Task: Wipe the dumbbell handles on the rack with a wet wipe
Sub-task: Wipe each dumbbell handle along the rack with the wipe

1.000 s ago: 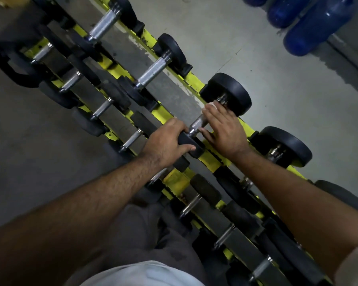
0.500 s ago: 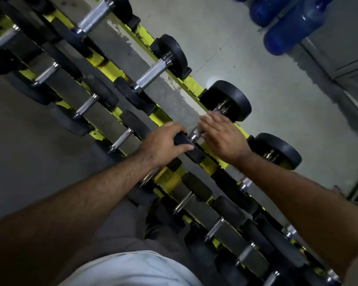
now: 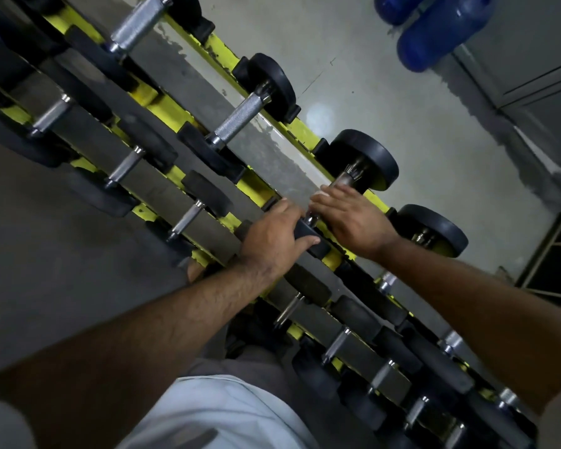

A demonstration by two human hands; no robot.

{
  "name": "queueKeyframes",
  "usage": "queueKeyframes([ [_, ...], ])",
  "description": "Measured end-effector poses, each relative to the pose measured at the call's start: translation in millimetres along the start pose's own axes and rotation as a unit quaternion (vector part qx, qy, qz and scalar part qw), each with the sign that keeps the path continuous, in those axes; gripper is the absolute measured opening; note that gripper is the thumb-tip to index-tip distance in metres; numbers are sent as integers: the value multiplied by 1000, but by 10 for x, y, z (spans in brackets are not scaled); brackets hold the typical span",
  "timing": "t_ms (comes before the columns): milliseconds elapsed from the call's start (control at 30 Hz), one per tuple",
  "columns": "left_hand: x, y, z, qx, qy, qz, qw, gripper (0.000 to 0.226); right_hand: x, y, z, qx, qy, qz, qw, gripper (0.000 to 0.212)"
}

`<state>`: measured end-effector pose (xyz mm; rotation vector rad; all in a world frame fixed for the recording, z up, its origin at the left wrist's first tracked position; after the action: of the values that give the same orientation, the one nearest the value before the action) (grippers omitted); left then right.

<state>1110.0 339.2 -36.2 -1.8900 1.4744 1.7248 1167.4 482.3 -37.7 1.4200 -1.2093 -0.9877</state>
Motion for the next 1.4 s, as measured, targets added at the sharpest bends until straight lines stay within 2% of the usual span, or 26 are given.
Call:
queueKeyframes([
  [67, -16, -37, -20, -2, -7, 5, 1000, 53, -107, 52, -12, 6, -60, -3, 998, 39],
  [100, -18, -48, -22, -2, -10, 5, 1000, 54, -33, 23, -18, 14, -57, -4, 998, 41],
  [200, -28, -58, -30, 3, -7, 8, 1000, 56, 216, -83, -49, 47, 25, 6, 999, 48],
  [233, -37, -55, -33, 6, -7, 13, 1000, 57, 120, -48, -24, 50, 8, 1, 999, 46],
  [333, -34, -37, -16, 18, -3, 31, 999, 60, -213, 103, 21, 54, -148, -21, 987, 45],
  [367, -26, -35, -14, 18, -1, 36, 999, 61, -139, 85, 30, 65, -149, -23, 986, 49],
  [467, -43, -36, -30, 20, -5, 45, 999, 63, 134, -36, 15, 93, -52, -8, 994, 54],
  [600, -83, -49, -57, 22, -15, 60, 998, 64, -252, 108, 31, 99, -208, -36, 972, 54],
  [733, -66, -69, -53, 33, -14, 64, 997, 62, 18, -38, 11, 129, -128, -41, 982, 57],
  [867, -87, -86, -57, 34, -17, 73, 997, 62, -199, 105, 125, 135, -209, -69, 966, 55],
  [967, -108, -75, -67, 31, -17, 74, 997, 61, -77, 65, 167, 141, -140, -68, 978, 52],
  [1100, -119, -72, -64, 35, -18, 68, 997, 59, -180, 132, 198, 147, -177, -58, 971, 48],
  [1200, -120, -71, -66, 32, -18, 72, 997, 60, 90, 84, 187, 137, -83, -33, 987, 46],
  [1233, -123, -73, -68, 33, -18, 75, 997, 61, 41, 106, 179, 141, -85, -32, 986, 47],
  [1333, -123, -76, -64, 31, -21, 77, 996, 62, -204, 178, 173, 131, -177, -46, 974, 51],
  [1400, -122, -75, -60, 34, -20, 73, 997, 62, -13, 92, 177, 130, -120, -32, 984, 41],
])
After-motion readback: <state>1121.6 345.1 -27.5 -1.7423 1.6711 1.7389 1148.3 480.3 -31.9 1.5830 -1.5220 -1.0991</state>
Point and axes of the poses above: each hand's wrist, its own z-axis towards the middle knuckle, its own y-axis out of the back of the hand, x = y × z, the point moved 7 cm from there along z, towards the middle knuckle, and after that the axes turned 11 degrees about -z, right-handed, at the moved point
